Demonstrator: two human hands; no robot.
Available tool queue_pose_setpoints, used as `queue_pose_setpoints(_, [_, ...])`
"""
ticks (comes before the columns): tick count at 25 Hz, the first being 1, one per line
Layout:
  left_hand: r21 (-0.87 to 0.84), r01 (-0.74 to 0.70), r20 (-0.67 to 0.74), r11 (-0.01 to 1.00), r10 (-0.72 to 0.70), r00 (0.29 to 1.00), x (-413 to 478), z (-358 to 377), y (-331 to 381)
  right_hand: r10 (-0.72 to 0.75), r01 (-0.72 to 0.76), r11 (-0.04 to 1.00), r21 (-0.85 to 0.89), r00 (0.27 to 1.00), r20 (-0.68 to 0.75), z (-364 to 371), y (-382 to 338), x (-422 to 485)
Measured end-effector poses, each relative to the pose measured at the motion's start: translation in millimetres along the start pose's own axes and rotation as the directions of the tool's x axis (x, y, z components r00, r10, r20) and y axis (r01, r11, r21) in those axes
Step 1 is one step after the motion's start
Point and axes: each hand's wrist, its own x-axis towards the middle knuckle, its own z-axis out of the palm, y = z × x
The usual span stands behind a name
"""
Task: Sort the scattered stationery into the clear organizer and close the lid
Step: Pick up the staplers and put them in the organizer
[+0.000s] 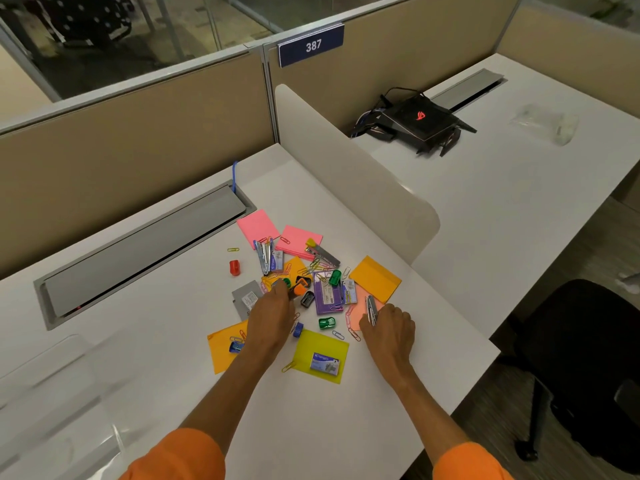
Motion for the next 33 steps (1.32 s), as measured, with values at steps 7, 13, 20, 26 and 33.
queue_pose_setpoints(7, [-0.136,-0.114,-0.015,0.984,0.113,0.993,-8.2,-10.2,-6.9,0.013,-0.018,0.981,0.194,0.999,0.030,-6.9,1.0,-4.5])
queue_pose_setpoints(13, [-0.317,-0.072,-0.074,0.946,0.051,0.996,-17.9,-18.8,-14.3,-0.101,0.104,0.975,0.196,0.995,-0.026,-19.1,6.6,-2.6])
queue_pose_setpoints(20, [-0.487,-0.092,-0.198,0.869,-0.008,0.980,-24.8,-28.8,-17.4,-0.234,0.228,0.889,0.396,0.972,-0.034,-25.4,7.2,-3.0])
queue_pose_setpoints(26, [-0.446,-0.136,-0.289,0.885,0.002,0.957,-35.5,-42.2,-32.5,-0.337,0.328,0.833,0.446,0.940,-0.060,-25.7,-5.8,-8.9])
queue_pose_setpoints(33, [-0.431,-0.087,-0.378,0.898,-0.092,0.921,-77.5,-67.3,-67.1,-0.458,0.435,0.772,0.463,0.886,-0.068,-27.9,-47.1,-35.3])
